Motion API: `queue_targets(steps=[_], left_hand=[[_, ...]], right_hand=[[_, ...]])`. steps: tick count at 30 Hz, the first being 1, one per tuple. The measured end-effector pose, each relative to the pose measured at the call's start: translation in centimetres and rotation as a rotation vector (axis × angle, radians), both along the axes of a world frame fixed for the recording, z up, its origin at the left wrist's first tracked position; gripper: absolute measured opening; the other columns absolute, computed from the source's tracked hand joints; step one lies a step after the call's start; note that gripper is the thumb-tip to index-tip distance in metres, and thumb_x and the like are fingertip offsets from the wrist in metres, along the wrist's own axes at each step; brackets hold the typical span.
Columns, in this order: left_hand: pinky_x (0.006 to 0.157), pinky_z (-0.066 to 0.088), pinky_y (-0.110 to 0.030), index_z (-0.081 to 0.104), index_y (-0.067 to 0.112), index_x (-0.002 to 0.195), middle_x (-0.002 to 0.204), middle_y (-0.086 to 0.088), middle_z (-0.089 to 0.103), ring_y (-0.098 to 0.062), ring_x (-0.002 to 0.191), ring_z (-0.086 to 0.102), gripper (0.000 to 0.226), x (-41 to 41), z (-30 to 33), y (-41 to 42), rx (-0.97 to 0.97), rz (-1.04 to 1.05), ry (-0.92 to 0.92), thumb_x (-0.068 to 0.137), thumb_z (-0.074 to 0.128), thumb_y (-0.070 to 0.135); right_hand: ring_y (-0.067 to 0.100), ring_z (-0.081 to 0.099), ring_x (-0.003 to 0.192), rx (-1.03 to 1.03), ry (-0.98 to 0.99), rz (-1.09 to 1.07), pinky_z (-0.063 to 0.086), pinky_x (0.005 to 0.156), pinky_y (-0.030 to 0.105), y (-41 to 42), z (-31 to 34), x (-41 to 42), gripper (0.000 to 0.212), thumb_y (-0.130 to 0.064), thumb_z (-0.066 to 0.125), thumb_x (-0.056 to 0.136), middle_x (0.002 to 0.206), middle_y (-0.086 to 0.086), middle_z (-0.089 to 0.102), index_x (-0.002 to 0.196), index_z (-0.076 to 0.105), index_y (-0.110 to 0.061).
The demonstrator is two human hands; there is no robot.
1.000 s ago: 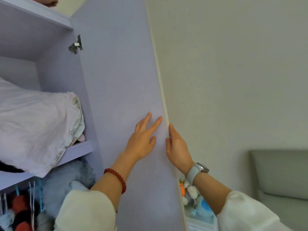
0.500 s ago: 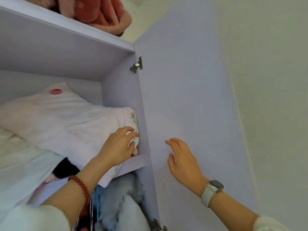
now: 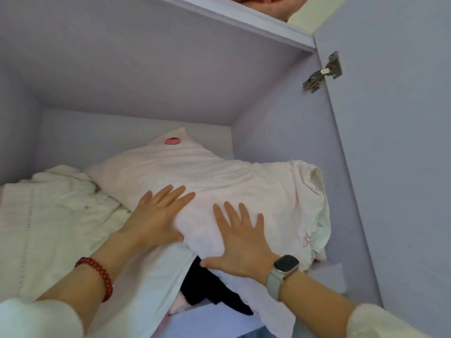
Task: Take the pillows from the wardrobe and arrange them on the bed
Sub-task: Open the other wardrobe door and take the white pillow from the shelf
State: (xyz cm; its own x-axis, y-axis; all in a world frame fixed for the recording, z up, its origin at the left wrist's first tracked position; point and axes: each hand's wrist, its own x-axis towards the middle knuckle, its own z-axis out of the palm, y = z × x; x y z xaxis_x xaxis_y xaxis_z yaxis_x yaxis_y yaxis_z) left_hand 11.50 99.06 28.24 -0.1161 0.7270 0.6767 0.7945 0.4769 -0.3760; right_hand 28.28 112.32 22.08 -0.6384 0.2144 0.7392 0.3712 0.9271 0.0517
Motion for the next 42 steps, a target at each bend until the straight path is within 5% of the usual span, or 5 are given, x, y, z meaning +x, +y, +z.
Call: queue_targets(steps=[5,19,26,34,42], left_hand=[[0.093,0.043,-0.045,0.064,0.015,0.102,0.102,-0.009,0.068,-0.030,0.102,0.060,0.049,0.3,0.8,2.1,0.149,-0.166,0.236,0.056,0.080,0.019],[0.059,0.024,-0.032,0.057,0.007,0.069,0.060,-0.010,0.054,-0.029,0.056,0.051,0.016,15.4,-2.3,-4.1,0.458,-0.322,0.310,0.057,0.048,0.000],[0.064,0.028,-0.029,0.062,0.016,0.082,0.075,-0.002,0.060,-0.024,0.069,0.056,0.040,21.9,-9.5,-6.9,0.018,-0.402,0.243,0.049,0.080,0.030],[0.112,-0.012,-0.047,0.031,0.047,0.132,0.152,0.010,0.021,-0.012,0.141,0.000,0.069,18.2,-6.9,-7.2,-0.168,-0.113,-0.459,0.072,0.021,0.079],[0.109,-0.003,-0.060,0.015,0.041,0.139,0.156,0.001,0.002,-0.025,0.141,-0.005,0.056,13.6,-3.2,-2.2,-0.100,0.136,-0.146,0.087,0.020,0.063]], right_hand=[[0.035,0.044,0.114,0.136,0.230,-0.099,0.035,0.091,0.048,0.5,0.6,-1.6,0.063,-0.027,0.056,0.079,0.130,0.014,0.047,0.135,0.030,-0.013],[0.032,0.058,0.067,0.188,0.586,0.173,0.042,0.060,0.034,-6.4,-0.4,13.2,0.028,0.005,0.051,0.062,0.077,0.012,0.064,0.087,0.060,-0.005],[0.029,0.061,0.090,0.101,0.191,0.183,0.050,0.075,0.039,-4.9,-8.8,22.5,0.033,-0.024,0.054,0.073,0.102,0.009,0.063,0.104,0.056,-0.013],[0.008,0.040,0.099,-0.354,-0.035,0.246,0.031,0.097,0.034,-5.5,-9.6,20.3,0.045,-0.058,0.050,0.080,0.104,-0.012,0.049,0.122,0.042,-0.042],[0.023,0.032,0.123,-0.229,0.192,0.055,0.026,0.101,0.040,-3.0,-5.1,12.2,0.044,-0.038,0.042,0.091,0.132,0.004,0.040,0.132,0.035,-0.026]])
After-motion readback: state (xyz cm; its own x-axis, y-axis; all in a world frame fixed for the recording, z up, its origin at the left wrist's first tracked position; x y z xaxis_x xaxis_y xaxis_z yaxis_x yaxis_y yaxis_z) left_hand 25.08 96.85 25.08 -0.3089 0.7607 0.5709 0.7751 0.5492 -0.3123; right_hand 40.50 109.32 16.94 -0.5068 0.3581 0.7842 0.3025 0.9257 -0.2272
